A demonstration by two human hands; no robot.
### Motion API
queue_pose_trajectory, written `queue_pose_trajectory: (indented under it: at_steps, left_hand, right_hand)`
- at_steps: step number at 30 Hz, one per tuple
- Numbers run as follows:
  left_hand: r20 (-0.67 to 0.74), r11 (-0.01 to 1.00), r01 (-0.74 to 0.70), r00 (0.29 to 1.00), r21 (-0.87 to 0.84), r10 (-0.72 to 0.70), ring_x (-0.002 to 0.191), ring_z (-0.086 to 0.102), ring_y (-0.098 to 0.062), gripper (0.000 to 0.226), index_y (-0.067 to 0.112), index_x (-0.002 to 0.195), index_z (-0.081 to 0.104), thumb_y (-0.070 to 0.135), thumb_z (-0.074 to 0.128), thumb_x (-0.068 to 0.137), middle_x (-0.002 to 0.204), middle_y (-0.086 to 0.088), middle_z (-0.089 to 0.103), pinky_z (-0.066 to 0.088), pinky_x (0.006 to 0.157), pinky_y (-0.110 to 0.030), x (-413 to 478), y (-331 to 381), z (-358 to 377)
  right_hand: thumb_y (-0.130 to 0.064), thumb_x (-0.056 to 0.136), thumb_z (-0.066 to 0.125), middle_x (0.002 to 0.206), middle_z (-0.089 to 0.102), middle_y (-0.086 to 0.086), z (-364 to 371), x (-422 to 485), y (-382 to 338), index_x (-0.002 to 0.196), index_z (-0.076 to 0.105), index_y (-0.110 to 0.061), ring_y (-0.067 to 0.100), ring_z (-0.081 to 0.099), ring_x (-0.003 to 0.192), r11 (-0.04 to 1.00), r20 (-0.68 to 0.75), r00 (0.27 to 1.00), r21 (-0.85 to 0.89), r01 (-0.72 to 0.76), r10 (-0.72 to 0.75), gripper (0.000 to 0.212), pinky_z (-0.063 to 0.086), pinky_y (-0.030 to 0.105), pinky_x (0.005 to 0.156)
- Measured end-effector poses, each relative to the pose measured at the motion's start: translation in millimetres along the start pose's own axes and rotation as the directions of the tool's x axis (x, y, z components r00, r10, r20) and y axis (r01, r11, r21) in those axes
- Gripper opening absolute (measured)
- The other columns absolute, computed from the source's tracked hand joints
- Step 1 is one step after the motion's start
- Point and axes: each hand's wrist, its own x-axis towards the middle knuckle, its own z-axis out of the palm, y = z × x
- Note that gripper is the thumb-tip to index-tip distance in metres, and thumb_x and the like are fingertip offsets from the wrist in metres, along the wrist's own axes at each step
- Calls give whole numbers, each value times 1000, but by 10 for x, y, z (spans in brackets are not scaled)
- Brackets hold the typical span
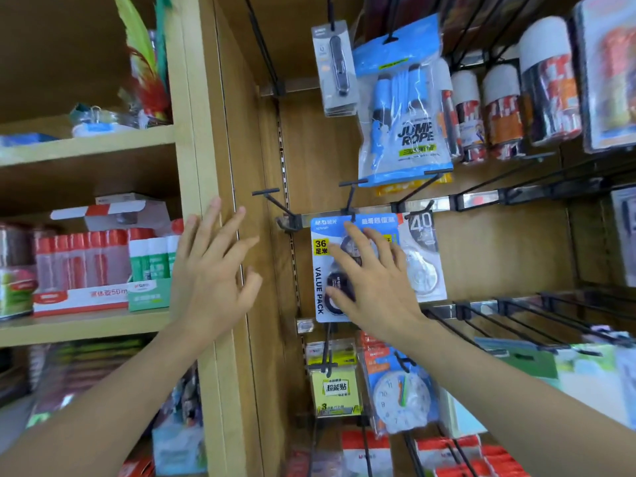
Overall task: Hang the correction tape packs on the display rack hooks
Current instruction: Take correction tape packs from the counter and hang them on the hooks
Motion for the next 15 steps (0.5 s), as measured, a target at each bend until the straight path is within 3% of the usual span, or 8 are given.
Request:
queue_pose_trajectory:
  at_steps: [2, 6, 10, 15]
  left_hand:
    - [-4, 1000, -2, 1000, -8, 2, 155, 20, -27, 41, 14, 117, 73, 26, 56, 82, 153, -7, 48, 18, 122, -59, -4, 1, -2]
    - [0, 1000, -4, 1000, -11, 4, 155, 19, -26, 40, 14, 114, 74, 27, 55, 82, 153, -6, 48, 16, 124, -57, -8, -1, -3]
    - [5, 1000, -1, 1000, -18, 1, 155, 20, -27, 37, 15, 110, 74, 26, 54, 82, 150, -6, 52, 17, 123, -57, -16, 1, -5]
    - [10, 1000, -5, 1000, -22, 5, 155, 19, -27, 34, 16, 107, 75, 25, 56, 81, 147, -5, 55, 15, 124, -56, -32, -7, 0]
  right_hand:
    - [-57, 87, 55, 165, 14, 1, 62, 25, -21, 147, 36, -30, 35, 17, 147, 999, 62, 998, -18, -30, 31, 68, 21, 53, 114]
    - [-61, 88, 53, 166, 14, 3, 168, 131, -34, 149, 34, -28, 40, 17, 148, 994, 164, 984, -99, -56, 71, 72, 26, 59, 114]
    - [-60, 93, 47, 167, 2, 4, 259, 315, 13, 156, 21, -28, 39, 4, 151, 989, 309, 945, -133, -68, 107, 75, 17, 55, 118]
    - [-59, 91, 50, 166, -9, 3, 411, 461, 119, 154, 22, -29, 38, -2, 151, 990, 442, 890, -126, -63, 113, 75, 23, 57, 116]
